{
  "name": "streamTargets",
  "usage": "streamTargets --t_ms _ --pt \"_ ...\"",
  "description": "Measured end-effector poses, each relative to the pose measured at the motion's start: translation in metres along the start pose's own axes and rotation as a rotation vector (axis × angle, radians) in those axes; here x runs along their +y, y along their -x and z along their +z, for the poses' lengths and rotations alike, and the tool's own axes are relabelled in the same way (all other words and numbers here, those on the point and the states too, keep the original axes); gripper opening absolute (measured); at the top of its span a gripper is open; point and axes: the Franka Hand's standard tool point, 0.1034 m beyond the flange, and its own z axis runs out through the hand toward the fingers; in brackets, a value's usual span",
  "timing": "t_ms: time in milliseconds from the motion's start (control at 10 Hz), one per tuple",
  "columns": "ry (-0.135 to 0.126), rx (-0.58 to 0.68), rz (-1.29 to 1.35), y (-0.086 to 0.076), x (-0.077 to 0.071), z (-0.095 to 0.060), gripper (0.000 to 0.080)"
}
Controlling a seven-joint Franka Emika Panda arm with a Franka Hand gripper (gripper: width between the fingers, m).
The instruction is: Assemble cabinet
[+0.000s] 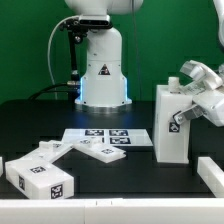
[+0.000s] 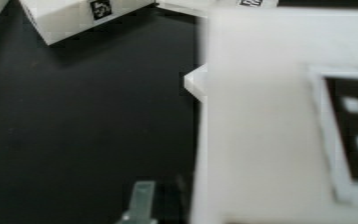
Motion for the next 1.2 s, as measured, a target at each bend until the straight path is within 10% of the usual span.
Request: streamTargets --t_ms 200,500,700,1000,1100,1200 --pt "-0.012 0.021 0.019 0.007 0.004 0.000 0.0032" --pt "-0.158 0.045 0.169 0.067 0.008 0.002 0.0032" --pt "-0.154 0.191 0.299 0.115 -0.006 0.009 0.0032" --pt "-0.085 0.427 0.297 0.103 0.011 0.007 0.0032" --pt "-0.098 0.487 0.335 0.107 0.011 0.010 0.0032" --pt "-0.189 0.519 0.460 0.114 0.013 0.015 0.0032"
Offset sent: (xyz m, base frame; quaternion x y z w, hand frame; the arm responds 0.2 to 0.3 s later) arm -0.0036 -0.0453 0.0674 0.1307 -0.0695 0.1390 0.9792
